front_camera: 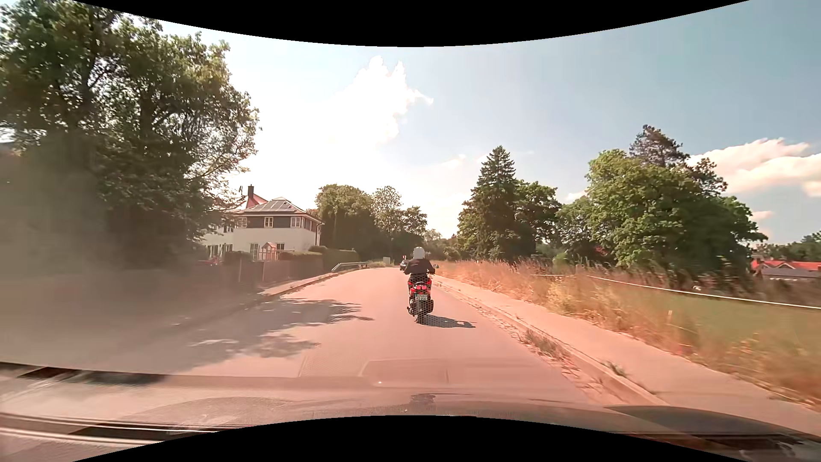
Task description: Follow the waypoints while adhering to traffic rules and regulations
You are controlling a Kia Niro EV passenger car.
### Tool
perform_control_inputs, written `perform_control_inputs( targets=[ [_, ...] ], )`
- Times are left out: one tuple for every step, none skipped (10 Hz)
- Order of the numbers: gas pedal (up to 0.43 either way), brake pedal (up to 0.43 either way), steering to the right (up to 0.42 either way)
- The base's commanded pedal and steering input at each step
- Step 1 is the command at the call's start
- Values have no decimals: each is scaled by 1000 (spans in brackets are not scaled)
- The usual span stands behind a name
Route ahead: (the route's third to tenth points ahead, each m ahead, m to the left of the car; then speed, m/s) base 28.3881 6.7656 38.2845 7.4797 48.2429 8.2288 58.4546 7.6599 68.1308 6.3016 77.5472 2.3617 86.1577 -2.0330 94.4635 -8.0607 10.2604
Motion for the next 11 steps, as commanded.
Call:
perform_control_inputs(
  targets=[
    [169,6,-31],
    [169,6,-31],
    [169,6,-31],
    [169,6,-31],
    [169,6,-31],
    [169,6,-30],
    [169,6,-30],
    [169,6,-28],
    [169,6,-24],
    [169,6,-19],
    [169,6,-16]
  ],
)
